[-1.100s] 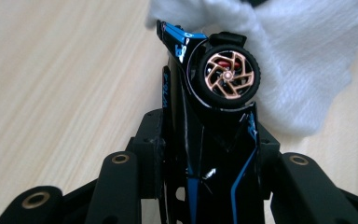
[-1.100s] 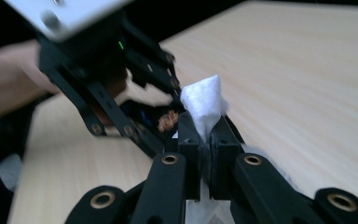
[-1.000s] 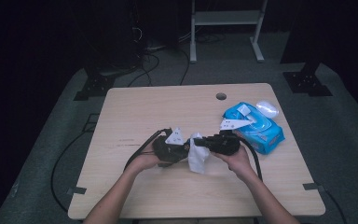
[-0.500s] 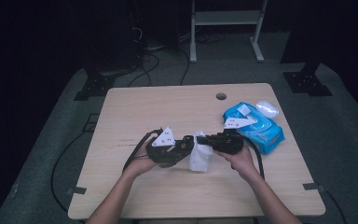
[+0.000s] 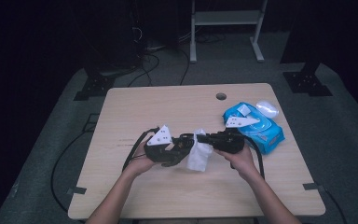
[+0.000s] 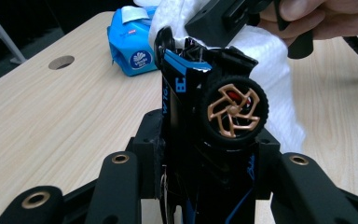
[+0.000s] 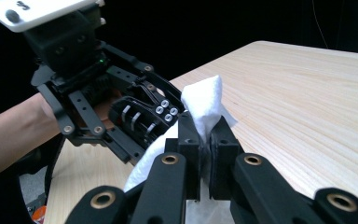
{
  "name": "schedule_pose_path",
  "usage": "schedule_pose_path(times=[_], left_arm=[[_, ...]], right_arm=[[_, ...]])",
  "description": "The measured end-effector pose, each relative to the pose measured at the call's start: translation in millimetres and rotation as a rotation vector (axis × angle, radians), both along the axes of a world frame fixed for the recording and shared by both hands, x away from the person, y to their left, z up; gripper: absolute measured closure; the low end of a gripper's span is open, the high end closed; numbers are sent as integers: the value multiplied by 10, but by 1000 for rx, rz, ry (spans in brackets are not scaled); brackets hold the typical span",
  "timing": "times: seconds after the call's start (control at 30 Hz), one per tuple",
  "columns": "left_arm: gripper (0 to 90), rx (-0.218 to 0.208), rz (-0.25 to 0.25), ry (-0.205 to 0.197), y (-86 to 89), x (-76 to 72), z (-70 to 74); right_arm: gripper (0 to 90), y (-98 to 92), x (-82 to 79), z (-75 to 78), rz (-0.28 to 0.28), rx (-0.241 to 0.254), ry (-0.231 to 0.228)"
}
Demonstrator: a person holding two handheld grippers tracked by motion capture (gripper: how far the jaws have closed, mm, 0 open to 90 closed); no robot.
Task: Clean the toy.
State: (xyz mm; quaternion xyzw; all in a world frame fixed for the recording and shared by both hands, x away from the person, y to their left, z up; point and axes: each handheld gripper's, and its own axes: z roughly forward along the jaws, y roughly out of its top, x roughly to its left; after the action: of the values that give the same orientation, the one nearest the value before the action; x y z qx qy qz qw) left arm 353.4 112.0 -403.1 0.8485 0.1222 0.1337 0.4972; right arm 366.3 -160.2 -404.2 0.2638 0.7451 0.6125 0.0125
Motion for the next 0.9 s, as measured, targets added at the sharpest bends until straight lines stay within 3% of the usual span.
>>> schedule_pose_path(times=[0.13,0.33,0.43,0.7,0.83,0.9], left_arm=[[572,-20,0,-5,20,-3,34],[572,-23,4,7,29,12,3],[572,29,10,-3,-26,12,-42],[571,50,-7,-8,-104,6,-79],[571,39,1,1,-66,21,-69],[571,47,9,13,-58,52,-88]], right_arm=[[852,30,-18,63,15,27,-18],[853,15,3,13,-2,-15,-3],[853,44,-19,46,10,-3,-6],[852,253,-88,200,78,-24,-55],[853,158,-29,107,41,-24,-29],[852,86,-7,24,10,-50,-16]])
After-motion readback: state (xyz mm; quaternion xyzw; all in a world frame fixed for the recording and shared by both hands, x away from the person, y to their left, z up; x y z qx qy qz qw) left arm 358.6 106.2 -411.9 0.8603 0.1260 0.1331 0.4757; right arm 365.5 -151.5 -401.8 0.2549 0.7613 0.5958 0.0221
